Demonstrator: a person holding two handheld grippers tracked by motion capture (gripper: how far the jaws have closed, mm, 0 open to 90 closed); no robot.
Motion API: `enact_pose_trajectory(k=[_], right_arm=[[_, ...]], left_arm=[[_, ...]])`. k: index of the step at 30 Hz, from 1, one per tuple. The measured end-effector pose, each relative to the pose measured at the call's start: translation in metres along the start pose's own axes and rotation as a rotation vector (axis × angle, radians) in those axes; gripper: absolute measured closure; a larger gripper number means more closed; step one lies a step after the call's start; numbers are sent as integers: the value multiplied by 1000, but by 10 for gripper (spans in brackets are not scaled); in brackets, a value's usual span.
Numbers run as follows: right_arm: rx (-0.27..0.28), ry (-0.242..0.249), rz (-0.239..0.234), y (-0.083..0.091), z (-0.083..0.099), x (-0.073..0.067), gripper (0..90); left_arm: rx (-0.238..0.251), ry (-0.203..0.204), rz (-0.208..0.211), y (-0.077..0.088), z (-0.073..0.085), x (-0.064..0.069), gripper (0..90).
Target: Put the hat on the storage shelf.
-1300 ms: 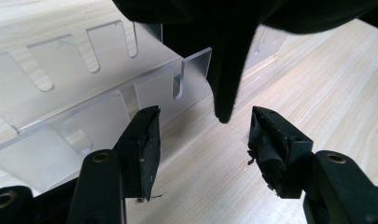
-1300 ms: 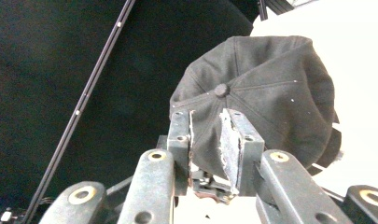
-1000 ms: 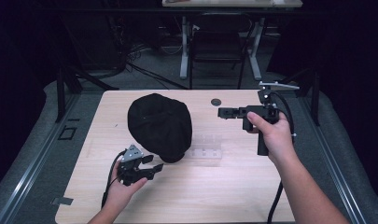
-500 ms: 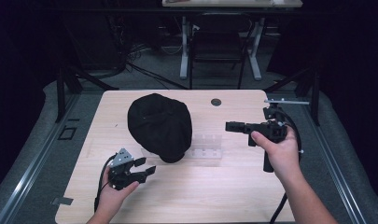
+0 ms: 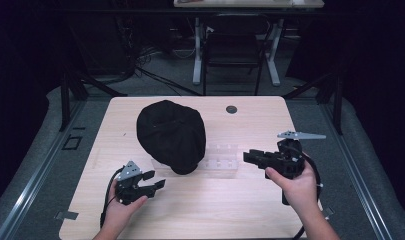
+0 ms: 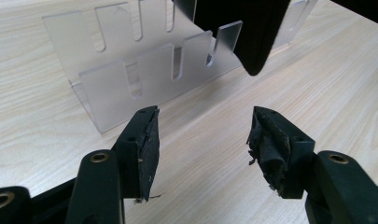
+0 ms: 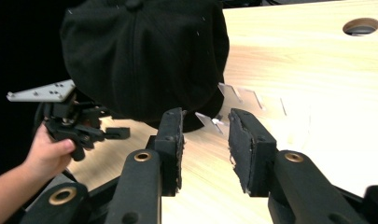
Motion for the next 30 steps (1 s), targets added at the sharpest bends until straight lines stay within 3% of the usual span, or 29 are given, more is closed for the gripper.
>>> enact_pose_trajectory(k=[4, 8, 11, 23, 30], right_arm=[[4, 14, 27, -6, 17, 5, 632], [6, 69, 87, -14, 36, 14, 621], [3, 83, 111, -19, 49, 20, 615], [5, 118, 155, -33, 88, 37, 564], [14, 105, 167, -37, 102, 44, 558]], left_arm=[[3, 5, -9, 2, 0, -4, 430], [2, 12, -8, 2, 2, -6, 430], [-2, 14, -9, 1, 3, -7, 432], [-15, 0, -11, -2, 6, -4, 432], [-28, -8, -12, -3, 8, -2, 432]])
Point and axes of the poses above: each handheld gripper's, and its own axes: y roughly backward along the jaws, z roughly out of its underside, x roughly to its right, the point moved 10 cm from there along -y, roughly forward along the jaws, and after that the axes turned 8 degrees about y, right-handed, at the moved point
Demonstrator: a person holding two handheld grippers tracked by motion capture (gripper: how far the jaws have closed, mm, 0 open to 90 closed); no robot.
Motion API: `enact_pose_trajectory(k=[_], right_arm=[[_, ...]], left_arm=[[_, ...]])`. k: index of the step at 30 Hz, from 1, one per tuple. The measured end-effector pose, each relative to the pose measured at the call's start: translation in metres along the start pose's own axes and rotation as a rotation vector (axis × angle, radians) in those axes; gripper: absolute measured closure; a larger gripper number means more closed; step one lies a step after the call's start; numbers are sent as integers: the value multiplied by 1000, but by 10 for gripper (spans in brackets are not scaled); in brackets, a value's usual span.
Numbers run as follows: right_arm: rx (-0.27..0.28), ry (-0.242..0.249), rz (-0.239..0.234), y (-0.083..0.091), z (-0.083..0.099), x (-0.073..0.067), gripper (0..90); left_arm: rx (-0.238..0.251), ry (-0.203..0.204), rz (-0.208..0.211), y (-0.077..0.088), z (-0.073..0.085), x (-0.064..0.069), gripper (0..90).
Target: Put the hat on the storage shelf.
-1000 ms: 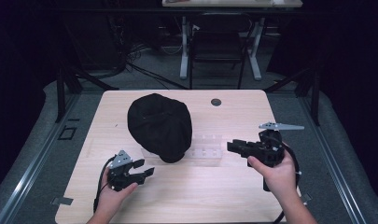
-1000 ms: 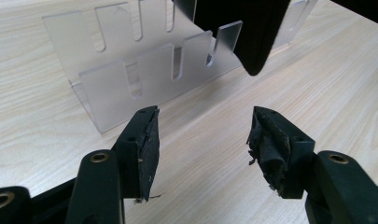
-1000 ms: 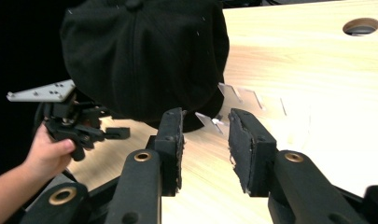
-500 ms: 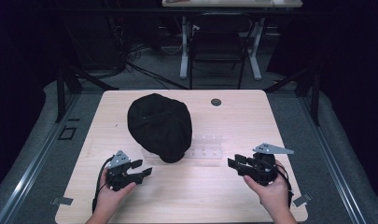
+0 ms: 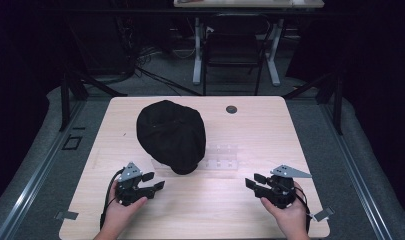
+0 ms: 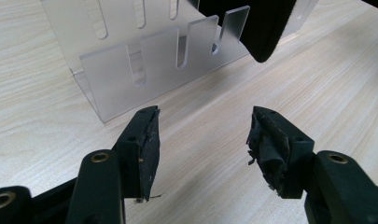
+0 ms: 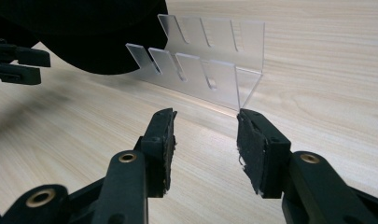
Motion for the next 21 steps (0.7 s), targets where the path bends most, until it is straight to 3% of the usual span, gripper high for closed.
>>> enact_pose_trajectory(k=[11, 21], right_arm=[[6, -2, 7, -5, 17, 4, 550], [10, -2, 8, -6, 19, 5, 543]], left_arm=[[-8, -33, 6, -3, 1, 7, 435], [10, -34, 25, -4, -3, 13, 448]])
Point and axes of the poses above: each handheld gripper's, and its own axes: y roughly backward along the jaws, z roughly out of its underside, x roughly to its right, the point moved 10 cm from there along -y, roughly forward along the jaws, and after that the axes turned 8 degrees about y, right-handed, at the moved point
